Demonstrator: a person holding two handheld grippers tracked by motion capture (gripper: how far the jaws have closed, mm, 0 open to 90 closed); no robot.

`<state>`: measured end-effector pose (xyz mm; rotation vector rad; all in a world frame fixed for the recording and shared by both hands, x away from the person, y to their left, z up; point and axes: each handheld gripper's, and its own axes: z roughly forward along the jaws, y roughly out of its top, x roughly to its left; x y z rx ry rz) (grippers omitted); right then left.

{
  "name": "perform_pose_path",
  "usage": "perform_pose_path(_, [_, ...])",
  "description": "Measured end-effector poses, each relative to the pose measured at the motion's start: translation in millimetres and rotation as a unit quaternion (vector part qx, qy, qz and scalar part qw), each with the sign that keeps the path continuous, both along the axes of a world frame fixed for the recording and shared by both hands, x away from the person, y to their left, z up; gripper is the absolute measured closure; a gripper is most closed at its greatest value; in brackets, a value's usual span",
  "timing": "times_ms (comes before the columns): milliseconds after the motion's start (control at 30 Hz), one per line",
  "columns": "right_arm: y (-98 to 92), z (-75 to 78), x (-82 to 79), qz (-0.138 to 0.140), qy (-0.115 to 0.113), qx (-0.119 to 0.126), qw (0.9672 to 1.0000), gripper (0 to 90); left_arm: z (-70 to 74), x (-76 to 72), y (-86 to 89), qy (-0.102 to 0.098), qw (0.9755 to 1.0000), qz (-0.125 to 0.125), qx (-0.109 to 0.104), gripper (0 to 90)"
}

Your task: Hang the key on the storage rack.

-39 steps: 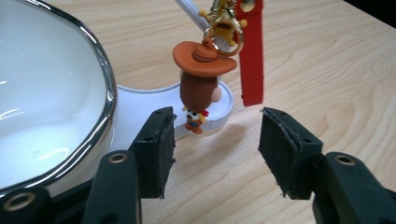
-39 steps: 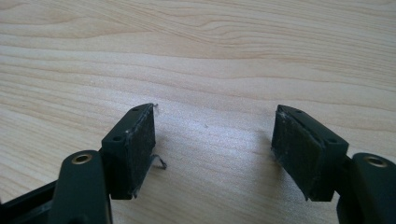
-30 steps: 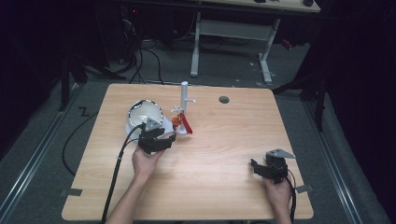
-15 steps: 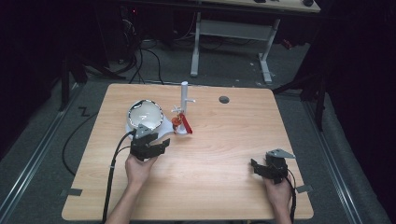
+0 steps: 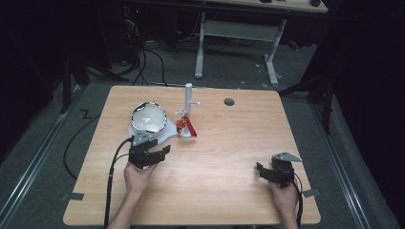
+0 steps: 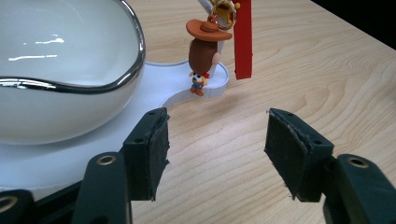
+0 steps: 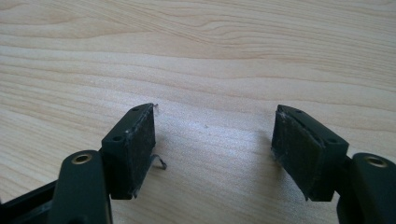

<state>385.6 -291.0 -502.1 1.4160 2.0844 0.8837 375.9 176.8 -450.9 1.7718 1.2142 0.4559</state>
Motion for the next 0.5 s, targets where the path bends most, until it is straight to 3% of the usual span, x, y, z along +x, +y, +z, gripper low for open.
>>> perform_pose_path(500, [0.0, 0.0, 0.0, 0.000, 0.000, 0.000, 1.0000, 30.8, -3.6, -13.6, 8.7, 0.001, 0.9999, 0.004, -0.009, 38.2])
